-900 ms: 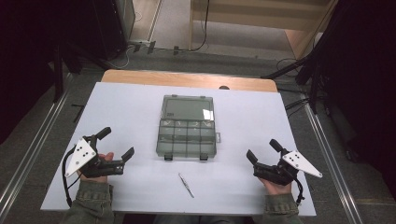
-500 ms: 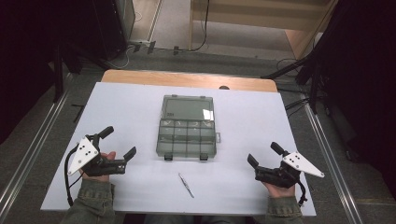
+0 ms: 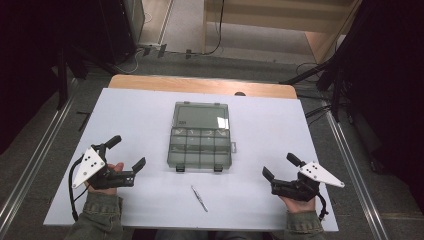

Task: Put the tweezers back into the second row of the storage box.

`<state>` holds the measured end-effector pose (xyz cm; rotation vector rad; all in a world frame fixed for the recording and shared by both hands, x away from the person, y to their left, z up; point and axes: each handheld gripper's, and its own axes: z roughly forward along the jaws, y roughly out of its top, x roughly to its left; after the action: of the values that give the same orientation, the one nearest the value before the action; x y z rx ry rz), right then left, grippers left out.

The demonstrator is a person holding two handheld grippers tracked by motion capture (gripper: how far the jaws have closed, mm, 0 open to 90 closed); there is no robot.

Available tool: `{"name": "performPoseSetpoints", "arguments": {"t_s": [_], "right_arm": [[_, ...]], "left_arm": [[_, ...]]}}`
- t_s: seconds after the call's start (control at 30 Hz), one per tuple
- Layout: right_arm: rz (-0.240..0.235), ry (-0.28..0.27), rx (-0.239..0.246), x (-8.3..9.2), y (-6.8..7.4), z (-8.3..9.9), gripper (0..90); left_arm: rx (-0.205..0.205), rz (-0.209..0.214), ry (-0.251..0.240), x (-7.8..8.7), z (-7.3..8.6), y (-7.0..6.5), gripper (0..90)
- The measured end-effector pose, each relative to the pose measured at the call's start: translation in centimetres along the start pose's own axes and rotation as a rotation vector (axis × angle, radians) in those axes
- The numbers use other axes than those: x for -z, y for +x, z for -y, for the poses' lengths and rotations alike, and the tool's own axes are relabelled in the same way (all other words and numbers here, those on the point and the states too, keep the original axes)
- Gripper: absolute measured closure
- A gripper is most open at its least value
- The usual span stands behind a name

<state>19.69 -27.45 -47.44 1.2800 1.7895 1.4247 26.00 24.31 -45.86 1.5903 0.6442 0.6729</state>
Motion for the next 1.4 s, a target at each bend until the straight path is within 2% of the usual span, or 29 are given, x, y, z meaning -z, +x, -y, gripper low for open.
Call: {"name": "performPoseSetpoints", "arguments": {"t_s": [0.17, 0.3, 0.37, 0.7, 0.8, 1.03, 1.07, 1.2, 1.4], "right_arm": [[-0.020, 0.038, 0.046, -0.3, 0.7, -0.3, 0.4], [-0.037, 0.067, 0.087, -0.6, 1.9, -0.7, 1.2], [-0.036, 0.069, 0.092, -0.6, 2.1, -0.8, 1.2], [-0.100, 0.135, 0.124, -1.7, 4.0, -0.8, 1.2], [-0.125, 0.186, 0.134, -2.2, 4.8, -0.7, 1.2], [-0.164, 0.244, 0.151, -2.9, 6.1, -0.5, 1.3], [-0.174, 0.266, 0.155, -3.2, 6.6, -0.5, 1.3], [-0.194, 0.304, 0.147, -3.6, 7.1, -0.3, 1.4], [-0.214, 0.334, 0.155, -3.9, 7.8, -0.2, 1.5]], "left_arm": [[-0.002, 0.000, 0.001, 0.0, 0.0, 0.0, 0.0], [-0.003, -0.001, 0.000, 0.0, 0.0, 0.0, 0.0], [-0.002, 0.000, 0.001, 0.0, 0.0, 0.0, 0.0], [-0.004, 0.001, 0.005, -0.1, 0.0, 0.0, 0.0], [-0.004, 0.002, 0.008, -0.1, 0.0, 0.0, 0.0], [-0.004, 0.000, 0.012, -0.1, 0.0, 0.1, 0.0], [-0.004, 0.000, 0.013, -0.1, 0.1, 0.1, 0.0], [-0.005, -0.001, 0.013, -0.1, 0.0, 0.1, 0.0], [-0.005, -0.002, 0.013, 0.0, 0.0, 0.1, 0.0]]}}
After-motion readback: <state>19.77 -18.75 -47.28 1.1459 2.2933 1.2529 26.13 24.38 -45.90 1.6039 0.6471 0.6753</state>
